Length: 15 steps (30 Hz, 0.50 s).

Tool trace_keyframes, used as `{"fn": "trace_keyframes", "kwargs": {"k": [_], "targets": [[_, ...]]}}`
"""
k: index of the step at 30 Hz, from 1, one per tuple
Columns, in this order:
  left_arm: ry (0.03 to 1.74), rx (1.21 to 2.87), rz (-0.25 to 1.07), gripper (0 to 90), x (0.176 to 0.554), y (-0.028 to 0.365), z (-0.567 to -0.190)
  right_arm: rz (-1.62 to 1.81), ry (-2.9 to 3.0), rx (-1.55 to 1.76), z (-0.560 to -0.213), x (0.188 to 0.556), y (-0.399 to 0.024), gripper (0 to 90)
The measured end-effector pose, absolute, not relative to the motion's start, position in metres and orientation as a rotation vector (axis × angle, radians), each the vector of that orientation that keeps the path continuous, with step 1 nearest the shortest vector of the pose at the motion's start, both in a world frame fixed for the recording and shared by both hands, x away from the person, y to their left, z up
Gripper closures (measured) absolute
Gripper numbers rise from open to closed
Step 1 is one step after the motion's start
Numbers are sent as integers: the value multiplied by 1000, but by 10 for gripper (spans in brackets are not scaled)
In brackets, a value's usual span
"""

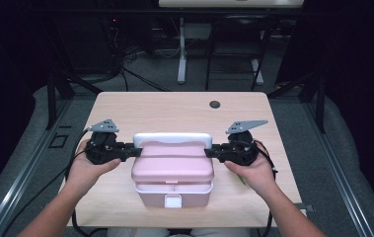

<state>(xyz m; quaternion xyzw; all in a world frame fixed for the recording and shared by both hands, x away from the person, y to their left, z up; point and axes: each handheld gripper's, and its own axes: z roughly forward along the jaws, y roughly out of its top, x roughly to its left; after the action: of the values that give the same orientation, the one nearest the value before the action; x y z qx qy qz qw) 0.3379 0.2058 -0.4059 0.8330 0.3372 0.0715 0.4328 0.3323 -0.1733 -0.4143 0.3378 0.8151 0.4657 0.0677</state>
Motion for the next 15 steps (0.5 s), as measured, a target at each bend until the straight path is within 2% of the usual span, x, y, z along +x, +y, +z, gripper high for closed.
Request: {"fn": "trace_keyframes", "kwargs": {"k": [2, 5, 15], "targets": [[844, 2066, 181, 672, 335, 210, -403, 1405, 2456, 1029, -414, 333, -173, 752], [838, 2067, 197, 672, 330, 217, -399, 1408, 2460, 1033, -413, 334, -174, 753], [850, 2091, 200, 773, 309, 242, -412, 1417, 2455, 1066, -409, 338, -174, 751]]}}
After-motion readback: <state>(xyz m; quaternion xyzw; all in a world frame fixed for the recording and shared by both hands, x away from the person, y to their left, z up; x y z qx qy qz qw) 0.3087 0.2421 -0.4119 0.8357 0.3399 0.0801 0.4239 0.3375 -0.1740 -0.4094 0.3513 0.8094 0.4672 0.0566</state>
